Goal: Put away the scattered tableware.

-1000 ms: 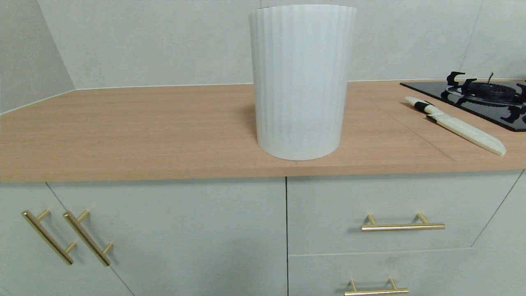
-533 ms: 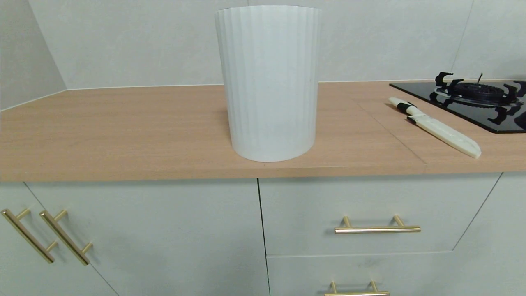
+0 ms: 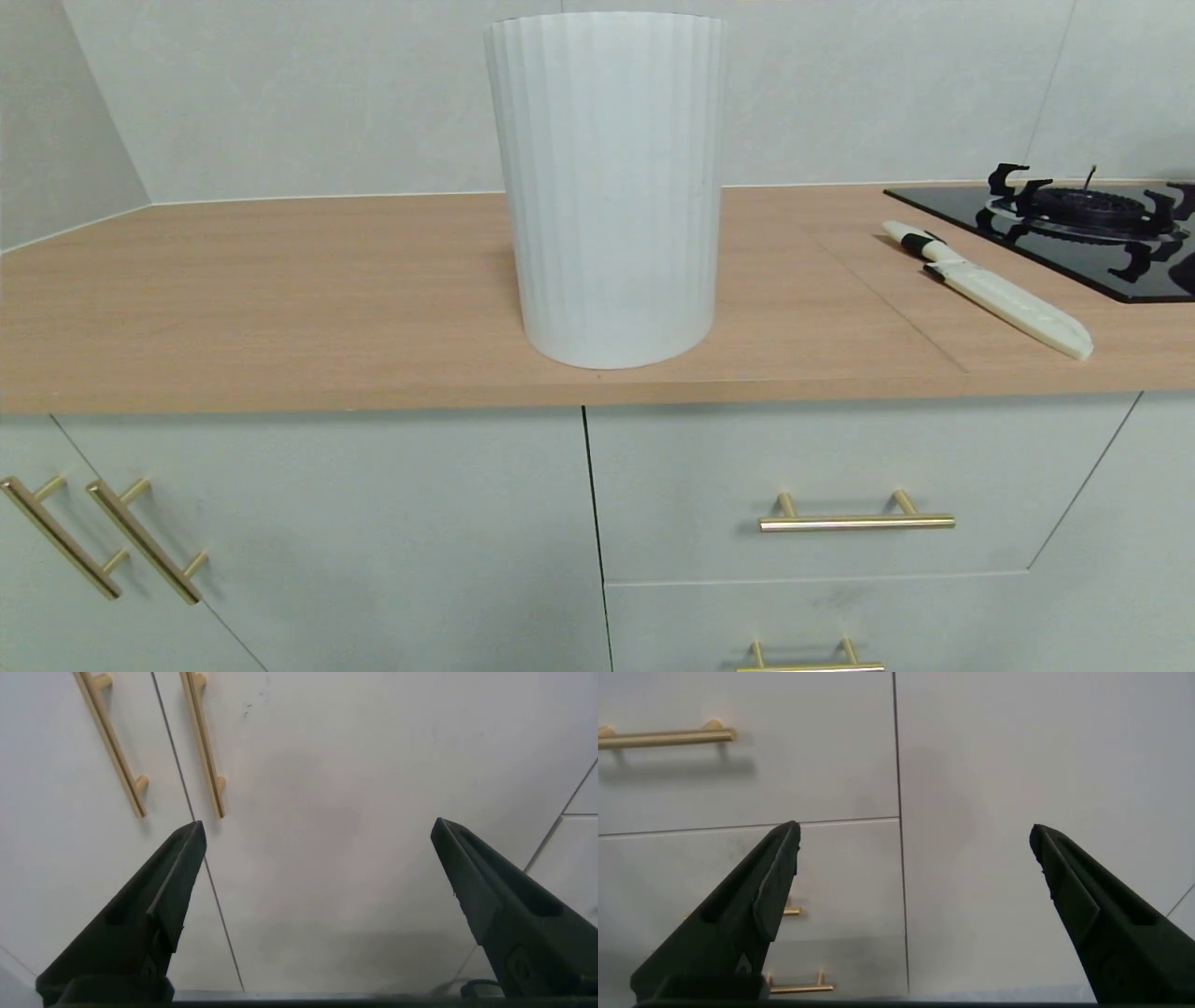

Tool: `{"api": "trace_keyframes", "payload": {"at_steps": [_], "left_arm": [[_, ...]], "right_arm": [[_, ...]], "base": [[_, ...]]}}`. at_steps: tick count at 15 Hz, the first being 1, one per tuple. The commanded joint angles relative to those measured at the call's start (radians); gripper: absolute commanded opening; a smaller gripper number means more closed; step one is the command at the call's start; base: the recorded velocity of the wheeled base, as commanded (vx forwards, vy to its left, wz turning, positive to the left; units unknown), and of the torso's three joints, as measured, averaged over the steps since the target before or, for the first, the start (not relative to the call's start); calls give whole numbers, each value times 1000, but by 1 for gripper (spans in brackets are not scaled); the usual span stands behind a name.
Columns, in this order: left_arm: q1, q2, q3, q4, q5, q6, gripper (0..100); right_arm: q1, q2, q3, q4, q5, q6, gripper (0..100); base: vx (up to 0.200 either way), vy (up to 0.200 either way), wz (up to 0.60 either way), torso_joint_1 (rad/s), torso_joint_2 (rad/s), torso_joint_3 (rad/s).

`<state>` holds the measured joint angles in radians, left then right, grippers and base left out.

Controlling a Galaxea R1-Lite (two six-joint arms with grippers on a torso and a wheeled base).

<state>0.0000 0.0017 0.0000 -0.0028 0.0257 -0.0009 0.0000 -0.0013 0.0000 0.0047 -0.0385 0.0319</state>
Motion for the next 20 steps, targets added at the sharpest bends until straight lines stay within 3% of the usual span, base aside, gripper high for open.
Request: {"api": "trace_keyframes", "payload": {"at_steps": [1, 10, 20], "left_arm": [[0, 0, 0, 0, 0, -1, 100], [0, 0, 0, 0, 0, -1, 100], [0, 0, 0, 0, 0, -1, 100]], "right_arm": [[0, 1, 0, 0, 0, 0, 100], [0, 1, 0, 0, 0, -1, 100], [0, 1, 0, 0, 0, 0, 100]], "base": [[0, 0, 0, 0, 0, 0], [0, 0, 0, 2, -15, -11], [0, 0, 0, 139, -411, -277]]}}
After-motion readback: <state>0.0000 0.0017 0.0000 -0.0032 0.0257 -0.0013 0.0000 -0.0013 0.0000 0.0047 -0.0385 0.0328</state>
